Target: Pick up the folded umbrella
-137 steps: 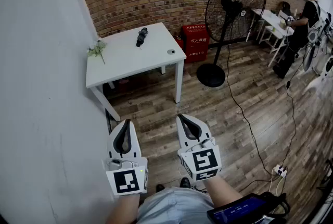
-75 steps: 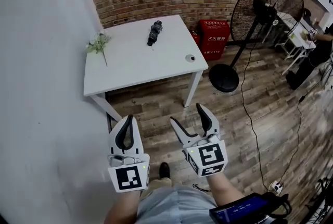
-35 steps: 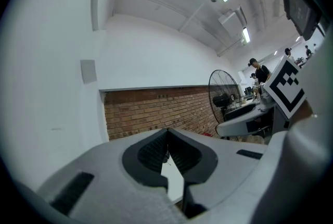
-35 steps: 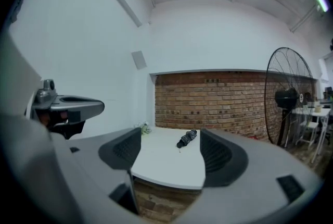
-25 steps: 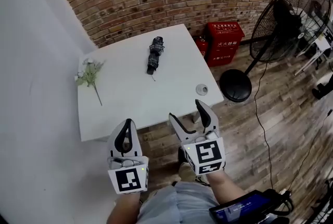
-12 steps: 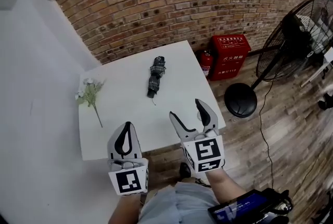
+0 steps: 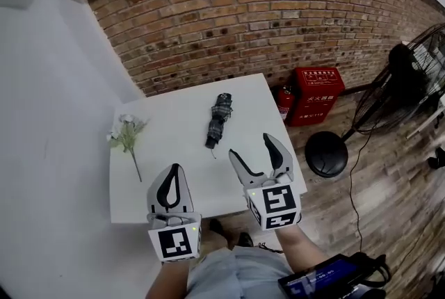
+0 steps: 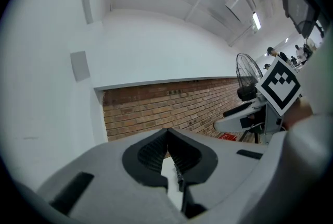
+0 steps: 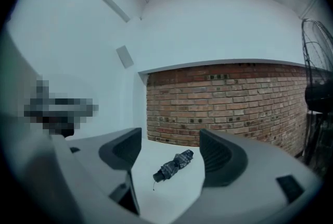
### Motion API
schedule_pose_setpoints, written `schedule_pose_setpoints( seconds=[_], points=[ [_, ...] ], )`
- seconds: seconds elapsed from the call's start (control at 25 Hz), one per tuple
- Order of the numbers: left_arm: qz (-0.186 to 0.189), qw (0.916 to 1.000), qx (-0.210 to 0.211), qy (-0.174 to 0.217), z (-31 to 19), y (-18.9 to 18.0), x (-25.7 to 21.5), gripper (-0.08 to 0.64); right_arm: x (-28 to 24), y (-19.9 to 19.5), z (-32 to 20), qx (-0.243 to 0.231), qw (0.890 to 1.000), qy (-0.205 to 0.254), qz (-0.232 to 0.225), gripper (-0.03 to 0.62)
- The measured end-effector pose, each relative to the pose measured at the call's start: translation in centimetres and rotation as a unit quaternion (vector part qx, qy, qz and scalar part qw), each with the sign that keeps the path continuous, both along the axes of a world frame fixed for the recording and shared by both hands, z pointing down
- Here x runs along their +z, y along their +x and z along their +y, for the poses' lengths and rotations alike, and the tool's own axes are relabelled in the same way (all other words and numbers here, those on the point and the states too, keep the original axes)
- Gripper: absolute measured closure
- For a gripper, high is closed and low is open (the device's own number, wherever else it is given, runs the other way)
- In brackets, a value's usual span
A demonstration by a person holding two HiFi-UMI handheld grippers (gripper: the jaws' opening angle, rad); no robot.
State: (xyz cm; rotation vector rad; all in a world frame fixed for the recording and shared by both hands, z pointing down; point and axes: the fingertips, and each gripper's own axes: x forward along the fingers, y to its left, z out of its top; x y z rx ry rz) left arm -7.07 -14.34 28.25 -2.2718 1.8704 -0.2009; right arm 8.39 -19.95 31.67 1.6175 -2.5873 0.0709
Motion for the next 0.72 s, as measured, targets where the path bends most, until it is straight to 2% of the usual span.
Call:
schedule_pose_setpoints(
  seconds=[0.44,0.72],
  points=[
    [0.003,0.9999,0.01,0.001,-5.3,-3.3,-0.1,0.552,0.1,-3.5,-5.0,0.006,1.0,-0.004,0.007,0.242],
    [-0.001,0.9996,0.017,-0.021,-9.1,-5.2,1.6,0.552,2.1,-5.4,-8.8,0.014,0.999,-0.027,0.008,0.242]
  ],
)
